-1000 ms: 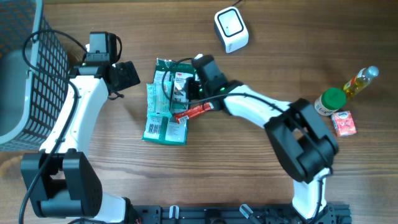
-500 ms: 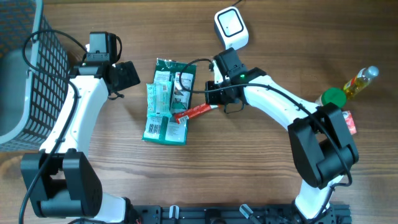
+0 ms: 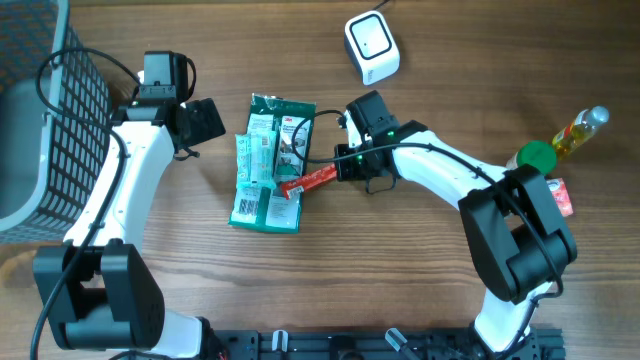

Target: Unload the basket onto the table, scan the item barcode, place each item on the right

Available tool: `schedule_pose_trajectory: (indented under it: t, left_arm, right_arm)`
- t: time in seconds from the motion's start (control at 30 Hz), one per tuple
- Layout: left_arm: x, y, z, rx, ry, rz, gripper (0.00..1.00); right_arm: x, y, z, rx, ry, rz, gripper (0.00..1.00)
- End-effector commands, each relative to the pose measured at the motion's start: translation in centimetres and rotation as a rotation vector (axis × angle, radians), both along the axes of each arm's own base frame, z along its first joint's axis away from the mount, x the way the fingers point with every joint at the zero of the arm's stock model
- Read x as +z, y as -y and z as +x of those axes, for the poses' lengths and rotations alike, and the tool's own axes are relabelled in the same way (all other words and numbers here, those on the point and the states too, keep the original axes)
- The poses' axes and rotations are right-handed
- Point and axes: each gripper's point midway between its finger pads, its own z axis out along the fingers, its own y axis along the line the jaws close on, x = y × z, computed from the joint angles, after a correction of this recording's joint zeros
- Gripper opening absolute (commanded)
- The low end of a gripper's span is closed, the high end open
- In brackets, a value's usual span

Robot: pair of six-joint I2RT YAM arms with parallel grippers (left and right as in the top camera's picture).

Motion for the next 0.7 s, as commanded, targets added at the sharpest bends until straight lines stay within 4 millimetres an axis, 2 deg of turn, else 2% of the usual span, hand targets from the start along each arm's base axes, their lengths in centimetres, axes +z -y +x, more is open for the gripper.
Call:
schedule_pose_trajectory:
  t: [0.0,0.1,0.23,0.33,0.53,0.67]
  left_arm:
    - [-0.4,-0.3,-0.1,0.007,-0.012,0.008,1.00]
    - [-0.4,-0.2,-0.1,0.007,-0.012,0.007,1.00]
    - [-0.4,-0.3,-0.1,0.007,-0.012,0.008,1.00]
    - [-0.4,-0.3,-0.1,0.007,-0.012,0.008,1.00]
    - [-0.4,-0.3,-0.1,0.007,-0.012,0.008,1.00]
    - [-0.4,-0.3,-0.1,0.007,-0.012,0.008,1.00]
  right_arm:
    - [-0.3,0.4,0.0,-0.022,0.005,-0.021,0.06]
    - [-0.2,0.4,0.1,-0.039,0.002,-0.014,0.06]
    - [1.3,-2.5,-0.4,0.024,-0.028,0.161,0.08]
    - [1.9,-3.3,-0.4,0.042,-0.030,0.212,0.09]
    - [1.1,-1.8,0.5,-0.004,0.011,0.117,0.10]
    - [0.9,-1.5,0.7,-0.012,0.021,0.098,0.12]
